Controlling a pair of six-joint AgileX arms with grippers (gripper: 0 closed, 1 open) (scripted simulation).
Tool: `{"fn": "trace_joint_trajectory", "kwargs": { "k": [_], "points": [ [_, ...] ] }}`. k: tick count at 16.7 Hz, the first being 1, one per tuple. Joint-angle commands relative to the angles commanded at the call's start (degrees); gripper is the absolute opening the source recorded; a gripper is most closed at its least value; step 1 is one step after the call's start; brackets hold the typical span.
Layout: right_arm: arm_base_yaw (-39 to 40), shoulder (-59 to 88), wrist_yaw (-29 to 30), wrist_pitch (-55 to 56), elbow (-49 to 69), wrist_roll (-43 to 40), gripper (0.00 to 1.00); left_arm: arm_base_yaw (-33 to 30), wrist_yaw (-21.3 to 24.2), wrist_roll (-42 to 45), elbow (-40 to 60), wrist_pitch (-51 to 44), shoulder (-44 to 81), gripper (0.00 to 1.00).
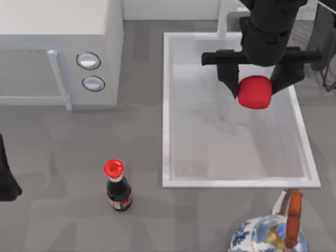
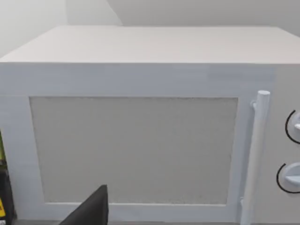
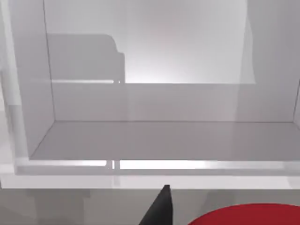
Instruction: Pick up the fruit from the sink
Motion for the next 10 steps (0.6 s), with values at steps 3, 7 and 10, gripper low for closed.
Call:
{"fn": "trace_joint_trajectory", "kwargs": {
  "k": [3, 7, 10],
  "points": [
    [-0.11, -1.44, -0.02, -3.11, 2.81, -0.13, 0.00, 0.00, 0.00, 0.00, 0.00, 0.00, 0.00, 1.00],
    [0.13, -1.32, -0.04, -2.96, 2.70, -0.02, 0.00, 0.00, 0.00, 0.00, 0.00, 0.00, 0.00, 1.00],
    [-1.45, -3.26, -0.12, -2.45, 0.61, -1.59, 0.00, 0.00, 0.00, 0.00, 0.00, 0.00, 0.00, 1.00]
  ]
}}
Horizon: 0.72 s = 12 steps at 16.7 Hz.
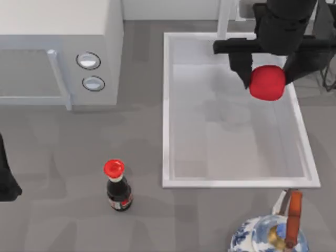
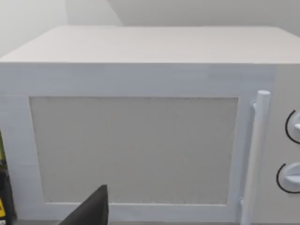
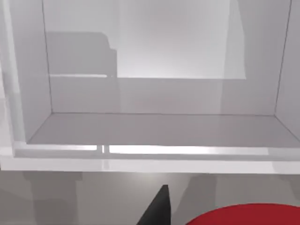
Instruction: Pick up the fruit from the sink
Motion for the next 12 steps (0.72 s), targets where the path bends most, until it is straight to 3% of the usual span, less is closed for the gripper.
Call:
{"fn": "trace_joint_trajectory", "kwargs": {
  "k": [12],
  "points": [
    [-26.07, -31.18, -1.28, 7.79, -42.80, -26.00, 0.00, 0.00, 0.00, 0.00, 0.00, 0.00, 0.00, 1.00]
  ]
}}
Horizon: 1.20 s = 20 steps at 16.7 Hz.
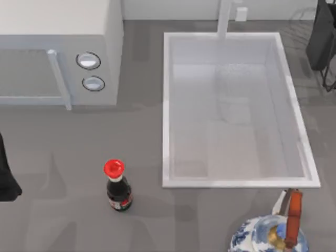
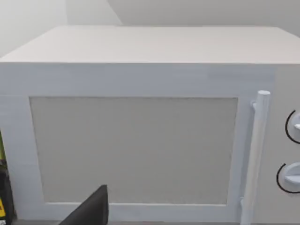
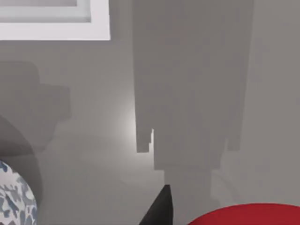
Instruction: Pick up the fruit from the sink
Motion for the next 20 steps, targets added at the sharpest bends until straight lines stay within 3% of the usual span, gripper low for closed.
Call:
{"fn": "trace_joint_trajectory", "kwargs": {
  "k": [3, 9, 20],
  "points": [
    [-3.64, -4.23, -0.18, 1.02, -4.50, -3.63, 0.00, 0.00, 0.00, 0.00, 0.00, 0.00, 0.00, 1.00],
    [-3.59, -4.07, -0.15, 1.83, -5.49, -3.66, 0.00, 0.00, 0.00, 0.00, 0.00, 0.00, 0.00, 1.00],
    [-3.52, 0.45, -0.19, 26.82, -25.51, -3.44, 0.00, 0.00, 0.00, 0.00, 0.00, 0.00, 0.00, 1.00]
  ]
}}
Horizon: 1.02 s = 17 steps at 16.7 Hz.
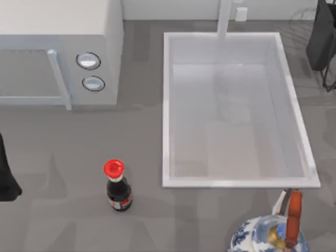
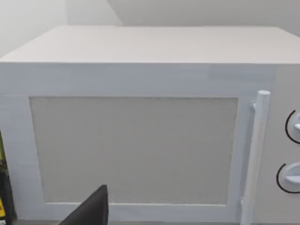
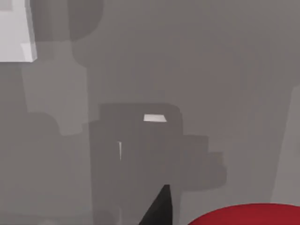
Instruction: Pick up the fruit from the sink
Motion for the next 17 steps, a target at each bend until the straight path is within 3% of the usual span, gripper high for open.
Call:
{"fn": "trace_joint_trajectory", "kwargs": {
  "k": [4, 17],
  "points": [
    [0.00, 0.05, 0.00, 0.16, -0.16, 0.00, 0.00, 0.00, 0.00, 0.00, 0.00, 0.00, 0.00, 1.00],
    [0.00, 0.05, 0.00, 0.16, -0.16, 0.00, 0.98, 0.00, 0.00, 0.00, 0.00, 0.00, 0.00, 1.00]
  ]
}}
